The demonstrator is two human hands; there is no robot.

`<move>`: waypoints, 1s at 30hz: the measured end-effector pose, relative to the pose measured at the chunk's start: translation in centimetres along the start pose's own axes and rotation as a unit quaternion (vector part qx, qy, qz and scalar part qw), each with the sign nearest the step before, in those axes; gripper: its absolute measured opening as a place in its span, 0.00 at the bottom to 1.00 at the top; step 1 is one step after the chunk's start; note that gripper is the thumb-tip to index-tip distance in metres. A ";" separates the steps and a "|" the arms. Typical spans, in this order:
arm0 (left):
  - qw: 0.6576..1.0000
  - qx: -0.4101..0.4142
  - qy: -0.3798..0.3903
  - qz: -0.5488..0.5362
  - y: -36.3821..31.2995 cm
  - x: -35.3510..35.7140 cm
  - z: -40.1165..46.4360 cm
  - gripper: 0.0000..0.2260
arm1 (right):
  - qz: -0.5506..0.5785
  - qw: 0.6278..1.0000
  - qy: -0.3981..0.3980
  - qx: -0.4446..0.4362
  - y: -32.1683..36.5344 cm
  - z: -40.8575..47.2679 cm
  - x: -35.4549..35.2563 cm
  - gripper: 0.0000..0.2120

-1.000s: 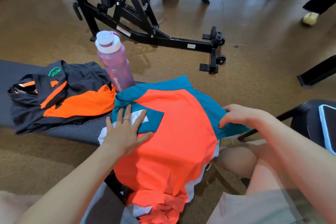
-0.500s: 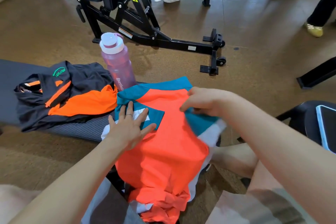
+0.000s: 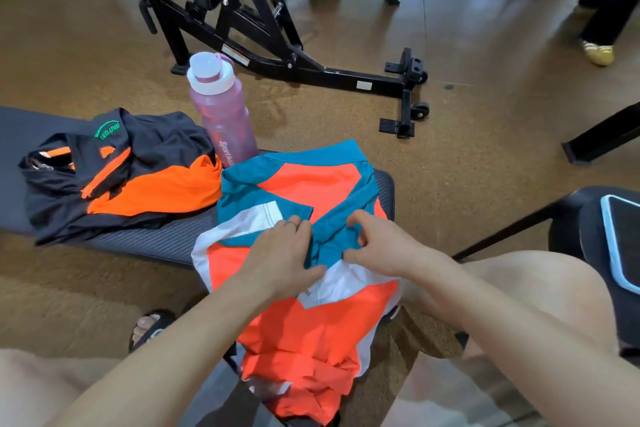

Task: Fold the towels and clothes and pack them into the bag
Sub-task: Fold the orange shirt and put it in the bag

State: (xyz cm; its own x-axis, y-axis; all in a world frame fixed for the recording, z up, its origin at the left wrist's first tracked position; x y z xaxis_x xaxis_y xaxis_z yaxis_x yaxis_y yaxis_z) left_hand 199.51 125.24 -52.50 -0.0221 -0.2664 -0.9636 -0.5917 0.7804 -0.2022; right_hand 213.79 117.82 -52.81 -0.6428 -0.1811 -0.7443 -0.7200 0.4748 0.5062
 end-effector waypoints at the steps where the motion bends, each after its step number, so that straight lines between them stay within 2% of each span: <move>1: 1.000 -0.004 -0.005 -0.007 0.4 -0.1 0.1 0.15 | -0.043 0.999 -0.026 -0.019 0.3 -0.1 0.1 0.25; 3: 0.999 -0.025 -0.018 -0.032 1.8 -0.6 0.5 0.06 | -0.100 0.992 -0.063 -0.042 0.4 -0.1 0.3 0.19; 4: 0.998 -0.038 -0.022 -0.037 2.7 -0.7 0.7 0.05 | -0.109 0.990 -0.077 -0.052 0.4 -0.1 0.4 0.15; 7: 0.996 -0.072 -0.029 -0.044 4.9 -1.1 1.0 0.10 | -0.111 0.988 -0.102 -0.041 -0.3 0.3 -0.2 0.08; 10: 0.993 -0.083 -0.064 -0.046 6.0 -1.7 1.4 0.10 | -0.102 0.986 -0.133 0.015 -1.7 1.4 -1.7 0.07; 14: 0.984 -0.093 -0.151 0.004 7.0 -3.7 2.6 0.13 | 0.031 0.994 -0.082 0.063 -2.9 3.1 -3.2 0.11; 17: 0.971 -0.124 -0.197 0.054 8.2 -5.1 3.5 0.19 | 0.060 0.982 -0.161 0.077 -3.2 4.3 -6.3 0.16; 19: 0.966 -0.156 -0.198 0.053 9.3 -5.1 4.0 0.23 | 0.034 0.980 -0.170 0.100 -3.8 5.3 -7.2 0.28; 21: 0.964 -0.180 -0.196 0.005 10.1 -5.0 4.2 0.21 | 0.032 0.982 -0.132 0.131 -4.4 6.3 -7.0 0.42; 23: 0.962 -0.189 -0.198 -0.015 10.4 -5.2 4.3 0.17 | 0.058 0.982 -0.119 0.133 -4.7 7.2 -7.1 0.47; 26: 0.962 -0.220 -0.164 0.001 11.4 -4.9 4.6 0.19 | 0.071 0.988 -0.082 0.112 -4.6 8.3 -7.0 0.45; 28: 0.959 -0.251 -0.122 -0.038 12.4 -4.4 5.1 0.24 | 0.068 0.989 -0.058 0.114 -4.5 8.7 -7.1 0.42; 30: 0.962 -0.247 -0.090 -0.077 12.8 -4.0 5.8 0.24 | 0.052 0.992 -0.042 0.111 -4.1 9.0 -7.4 0.39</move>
State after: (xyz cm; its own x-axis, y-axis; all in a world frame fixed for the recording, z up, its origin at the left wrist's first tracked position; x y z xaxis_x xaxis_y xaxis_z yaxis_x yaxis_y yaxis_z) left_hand 196.68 139.55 -52.19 0.2096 -0.2207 -0.9526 -0.8886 0.3634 -0.2798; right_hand 223.90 125.00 -53.31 -0.6794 -0.0532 -0.7318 -0.5700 0.6663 0.4808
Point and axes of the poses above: each hand's wrist, its own z-axis towards the middle knuckle, its own x-axis out of the palm, y = z × x, the point moved 7 cm from there along z, towards the middle knuckle, and after that the axes turned 1 degree about z, right-handed, at the moved point
